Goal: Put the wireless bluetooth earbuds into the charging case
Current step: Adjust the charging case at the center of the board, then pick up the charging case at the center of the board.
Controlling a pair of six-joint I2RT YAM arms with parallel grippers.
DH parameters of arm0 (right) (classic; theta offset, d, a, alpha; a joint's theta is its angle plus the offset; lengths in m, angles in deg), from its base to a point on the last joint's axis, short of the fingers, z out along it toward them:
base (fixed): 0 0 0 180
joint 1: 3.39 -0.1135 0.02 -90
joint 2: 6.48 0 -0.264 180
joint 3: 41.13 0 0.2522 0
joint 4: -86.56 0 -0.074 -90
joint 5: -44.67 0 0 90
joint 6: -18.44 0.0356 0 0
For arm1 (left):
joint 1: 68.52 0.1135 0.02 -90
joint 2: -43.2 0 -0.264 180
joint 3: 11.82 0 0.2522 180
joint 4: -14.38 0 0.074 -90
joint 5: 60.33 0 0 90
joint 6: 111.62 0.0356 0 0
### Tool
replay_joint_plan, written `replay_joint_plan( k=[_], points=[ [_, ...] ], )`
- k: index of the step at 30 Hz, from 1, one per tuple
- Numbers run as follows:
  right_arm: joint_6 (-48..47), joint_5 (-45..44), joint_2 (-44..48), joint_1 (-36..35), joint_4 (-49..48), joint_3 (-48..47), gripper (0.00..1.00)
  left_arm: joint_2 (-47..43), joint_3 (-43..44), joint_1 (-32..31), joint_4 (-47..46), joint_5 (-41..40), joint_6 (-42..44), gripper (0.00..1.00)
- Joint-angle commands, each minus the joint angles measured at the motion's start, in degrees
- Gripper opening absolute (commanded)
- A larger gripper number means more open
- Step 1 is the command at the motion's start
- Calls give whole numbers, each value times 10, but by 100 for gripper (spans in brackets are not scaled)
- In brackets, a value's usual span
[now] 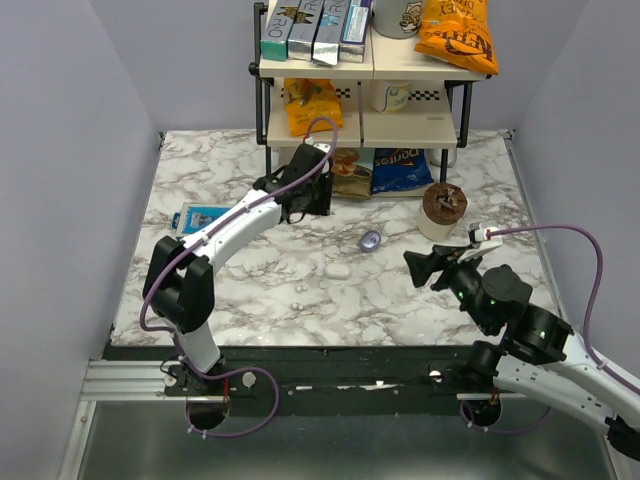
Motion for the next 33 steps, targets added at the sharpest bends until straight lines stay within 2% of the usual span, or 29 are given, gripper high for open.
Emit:
replay_joint_plan(
  k=[1, 2, 3, 6, 7, 12, 13, 15, 16, 18, 20, 22, 25, 30, 33],
  points=[
    [8, 3, 0, 0, -17, 4, 80, -52, -119, -13, -36, 27, -217, 93],
    [9, 1, 1, 0, -18, 5, 80, -73, -152, -13, -64, 20, -270, 99],
    [9, 2, 2, 1, -18, 6, 80, -106, -203, -13, -89, 17, -293, 99],
    [9, 3, 8, 1, -19, 13, 80, -146, -244, -26, -137, -19, -339, 99],
    [8, 1, 9, 0, -22, 16, 80, -147, -236, -35, -112, -37, -346, 99],
    [12, 6, 2, 1, -28, 19, 80, -74, -99, -135, 74, -281, -418, 99],
    [13, 11, 0, 0, -29, 19, 80, -65, -89, -144, 122, -309, -471, 99],
    [10, 16, 1, 0, -29, 17, 80, -62, -105, -157, 123, -338, -487, 99],
    [10, 17, 2, 1, -29, 17, 80, -66, -114, -157, 98, -334, -480, 97],
    [10, 15, 10, 1, -28, 18, 80, -76, -143, -156, 82, -319, -490, 87],
    [10, 14, 15, 1, -26, 21, 80, -80, -158, -143, 51, -262, -450, 80],
    [10, 14, 19, 0, -27, 23, 80, -75, -168, -139, 21, -212, -421, 85],
    [12, 17, 15, 1, -24, 21, 80, -46, -151, -149, 18, -178, -376, 99],
    [14, 23, 13, 1, -24, 20, 80, 30, -102, -159, 72, -179, -326, 99],
    [14, 24, 10, 1, -23, 22, 80, 27, -128, -167, 64, -165, -311, 99]
  ],
)
